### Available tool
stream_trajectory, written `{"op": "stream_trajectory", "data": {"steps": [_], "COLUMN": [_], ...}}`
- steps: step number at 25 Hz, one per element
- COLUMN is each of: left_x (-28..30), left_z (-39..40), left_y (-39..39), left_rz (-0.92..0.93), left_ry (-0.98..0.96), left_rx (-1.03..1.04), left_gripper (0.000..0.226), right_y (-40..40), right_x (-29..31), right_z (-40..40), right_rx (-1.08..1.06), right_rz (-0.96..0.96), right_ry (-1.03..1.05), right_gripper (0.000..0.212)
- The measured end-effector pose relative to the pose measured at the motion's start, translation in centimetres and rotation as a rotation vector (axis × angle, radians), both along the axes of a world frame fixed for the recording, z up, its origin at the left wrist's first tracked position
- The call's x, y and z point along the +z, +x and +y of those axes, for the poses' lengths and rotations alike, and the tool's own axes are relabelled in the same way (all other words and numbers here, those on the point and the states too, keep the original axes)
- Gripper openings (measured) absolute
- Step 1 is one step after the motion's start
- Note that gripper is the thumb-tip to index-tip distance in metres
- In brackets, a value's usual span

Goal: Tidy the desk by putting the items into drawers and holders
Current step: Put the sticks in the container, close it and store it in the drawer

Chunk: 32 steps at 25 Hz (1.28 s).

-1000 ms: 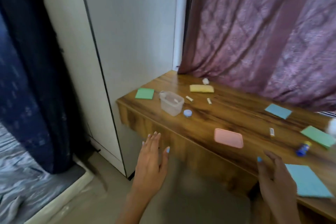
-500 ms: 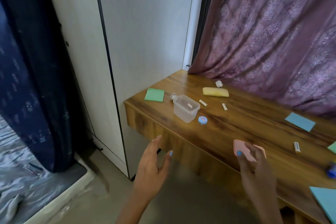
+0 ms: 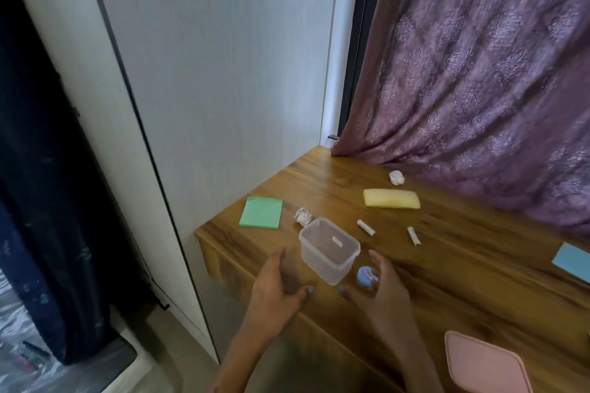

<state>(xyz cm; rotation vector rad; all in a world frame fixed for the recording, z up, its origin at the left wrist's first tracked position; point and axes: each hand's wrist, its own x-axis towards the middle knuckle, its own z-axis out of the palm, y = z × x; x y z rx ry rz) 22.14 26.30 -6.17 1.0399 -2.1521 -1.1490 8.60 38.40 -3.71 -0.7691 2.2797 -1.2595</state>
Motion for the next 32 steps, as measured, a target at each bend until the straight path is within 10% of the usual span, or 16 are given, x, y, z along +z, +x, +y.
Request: {"op": "stream_trajectory", "data": {"steps": [15,21,26,32], "left_x": [-2.7,-2.8,-3.1,-3.5], "left_z": [-10.2,-12.1,-12.8,-13.4], "left_y": [-6.2,-8.4,-9.2,-9.5], "left_rz": [0.041,0.085,0.138,0.180], "left_ry": [0.205,0.262,0.231,0.249], "left_rx": [-0.357,-0.477,-0.565,-0.637], "left_gripper": [0.113,0.096,0.078,0.077], "right_y": [-6.0,-9.9,-14.4,-13.8], "right_x": [-1.4,1.4,-1.1,-2.3], "right_z": [-6.9,-5.0,-9.0,-13.0], "right_rx": [0.164,0.217,-0.058,-0.082], "right_rz": [0.142,-0.257,0.348,0.502], "right_ry": [0.023,-0.068,0.330,0.430], "right_gripper": [0.093,0.084,0.046,0.024]}}
